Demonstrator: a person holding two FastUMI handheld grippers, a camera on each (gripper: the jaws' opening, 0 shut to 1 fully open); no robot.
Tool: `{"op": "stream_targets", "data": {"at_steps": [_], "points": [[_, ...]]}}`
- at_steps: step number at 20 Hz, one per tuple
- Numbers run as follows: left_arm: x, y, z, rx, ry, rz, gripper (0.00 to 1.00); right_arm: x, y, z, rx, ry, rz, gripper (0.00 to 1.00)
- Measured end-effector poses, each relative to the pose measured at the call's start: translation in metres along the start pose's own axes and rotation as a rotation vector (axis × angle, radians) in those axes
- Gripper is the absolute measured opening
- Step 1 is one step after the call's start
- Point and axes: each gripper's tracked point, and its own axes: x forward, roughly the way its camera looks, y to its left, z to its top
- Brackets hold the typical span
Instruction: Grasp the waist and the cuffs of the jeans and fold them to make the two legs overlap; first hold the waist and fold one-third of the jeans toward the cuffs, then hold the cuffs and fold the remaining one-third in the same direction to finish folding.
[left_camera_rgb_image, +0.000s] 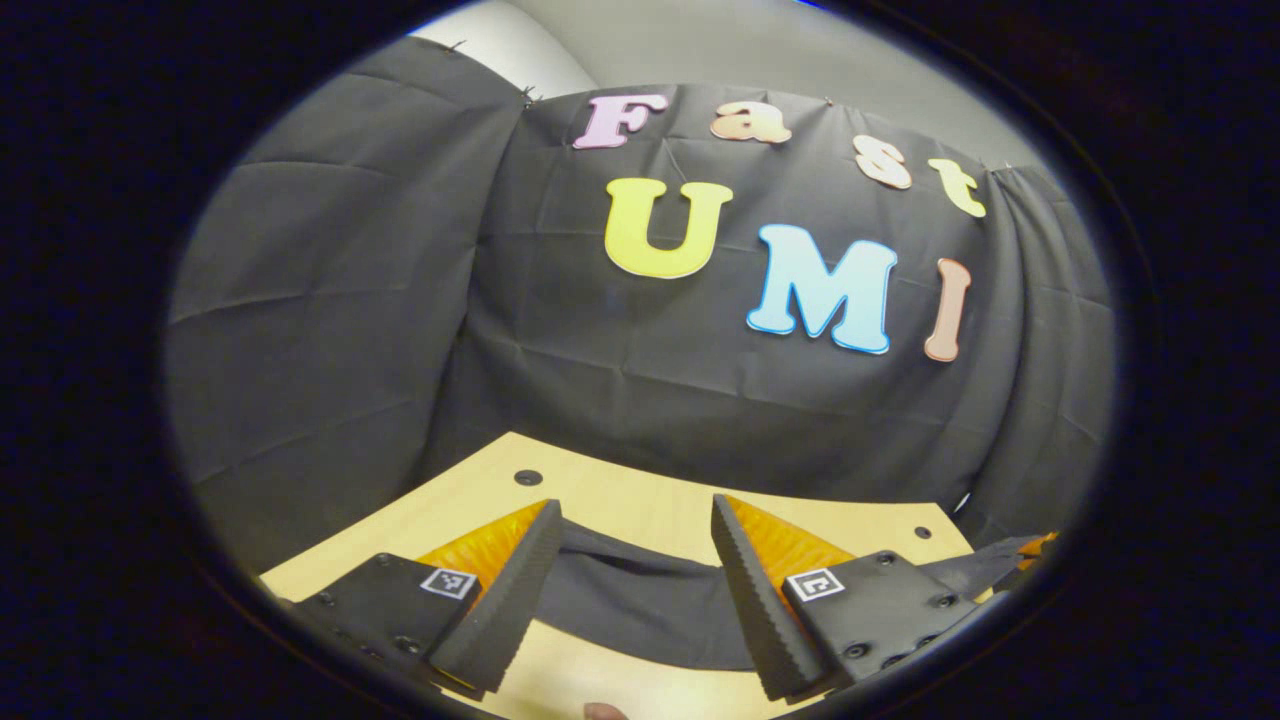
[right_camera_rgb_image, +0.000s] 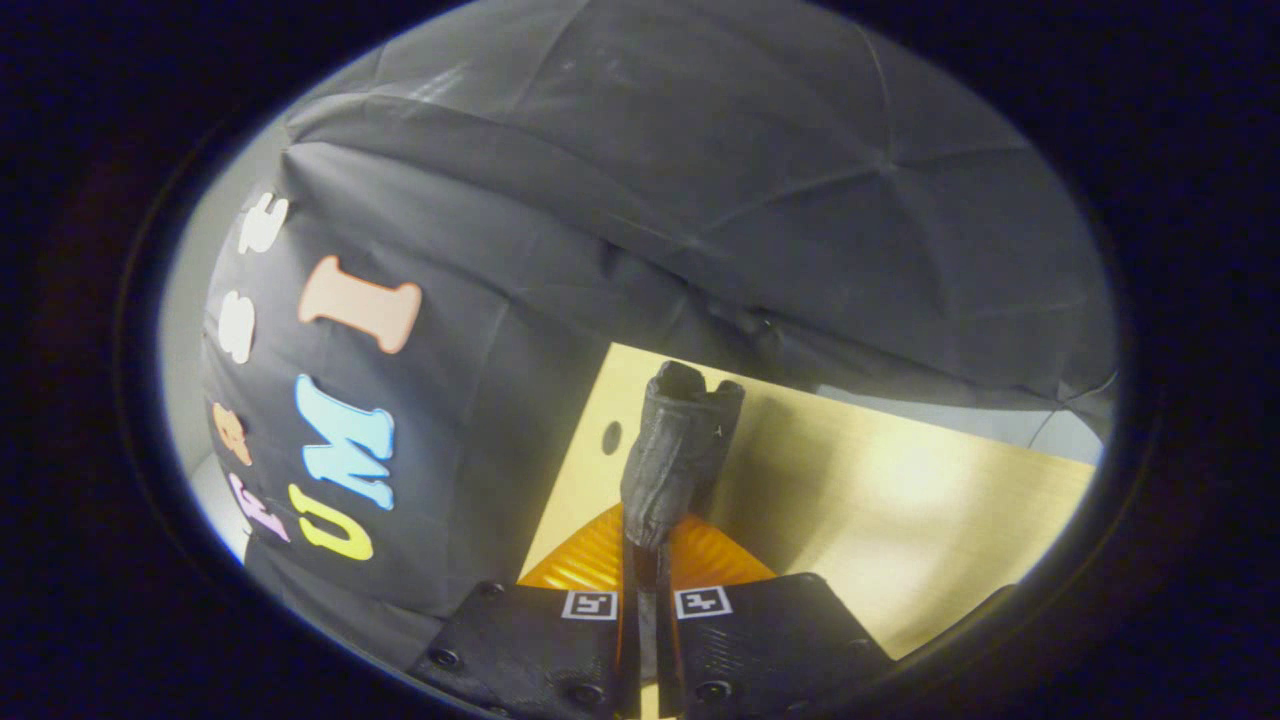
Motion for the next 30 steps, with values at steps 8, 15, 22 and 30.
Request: {"op": "stream_targets", "data": {"at_steps": [8, 15, 22, 30], "points": [[-0.002, -0.001, -0.004, -0.044, 0.024, -0.058, 0.96, -0.060, 0.126, -0.077, -0.449, -0.128, 0.148, 0.06], [-0.008, 0.032, -0.005, -0.088, 0.010, -0.062, 0.96, -0.033, 0.208, -0.201, -0.785, -0.126, 0.235, 0.05], [-0.026, 0.060, -0.023, -0.121, 0.024, -0.028, 0.97, 0.026, 0.178, -0.371, -0.920, 0.188, 0.357, 0.07], [-0.025, 0.081, -0.059, -0.179, 0.098, 0.048, 0.97, 0.041, 0.123, -0.439, -1.003, 0.407, 0.353, 0.26]]}}
